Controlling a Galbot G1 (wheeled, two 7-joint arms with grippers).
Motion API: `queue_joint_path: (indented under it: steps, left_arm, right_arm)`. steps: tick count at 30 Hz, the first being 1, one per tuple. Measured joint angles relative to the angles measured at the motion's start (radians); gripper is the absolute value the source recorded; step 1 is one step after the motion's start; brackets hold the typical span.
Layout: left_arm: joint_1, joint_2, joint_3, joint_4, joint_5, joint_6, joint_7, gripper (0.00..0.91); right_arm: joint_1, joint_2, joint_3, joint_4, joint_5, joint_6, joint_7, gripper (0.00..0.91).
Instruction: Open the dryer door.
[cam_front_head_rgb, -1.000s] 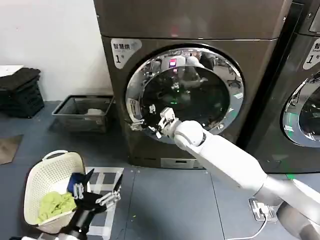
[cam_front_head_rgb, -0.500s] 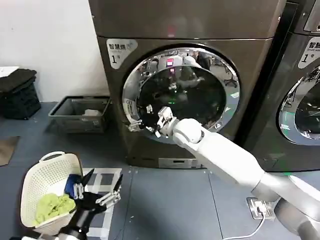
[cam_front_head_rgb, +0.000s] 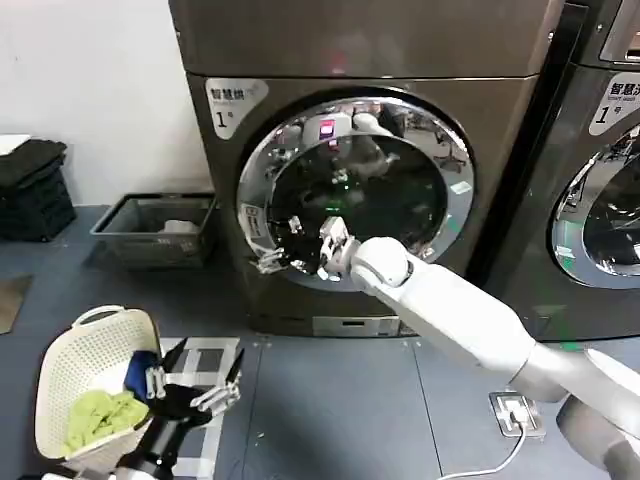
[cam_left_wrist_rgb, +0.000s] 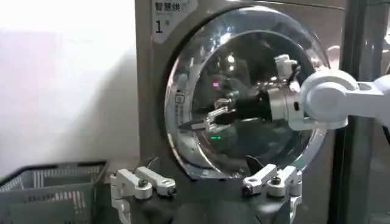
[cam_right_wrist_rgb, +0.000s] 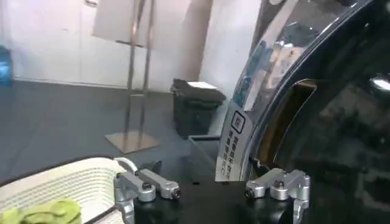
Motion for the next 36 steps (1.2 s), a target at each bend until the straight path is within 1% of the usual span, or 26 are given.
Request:
queue_joint_path:
  steps: [13,18,28,36]
  left_arm:
    - [-0.008,0.012,-0.006,0.002,-0.009,0.000,0.001,0.907]
    - [-0.025,0.026,-0.014,0.007,-0.031,0.007,0.008,0.907]
    - [-0.070,0.080,-0.073,0.008,-0.143,0.031,0.038,0.907]
    - [-0.115,0.123,-0.168,0.017,-0.274,0.087,0.043,0.907]
  right_arm:
    - [0.002,-0.079,-0.029,0.101,0.002,0.031,-0.123,0.907]
    - [-0.003,-0.120,-0.034,0.153,0.021,0.034,-0.145,0.907]
    - [-0.027,-0.209,-0.021,0.262,0.043,0.039,-0.180,0.907]
    - [-0.053,-0.292,-0.008,0.342,0.046,0.065,-0.224,0.907]
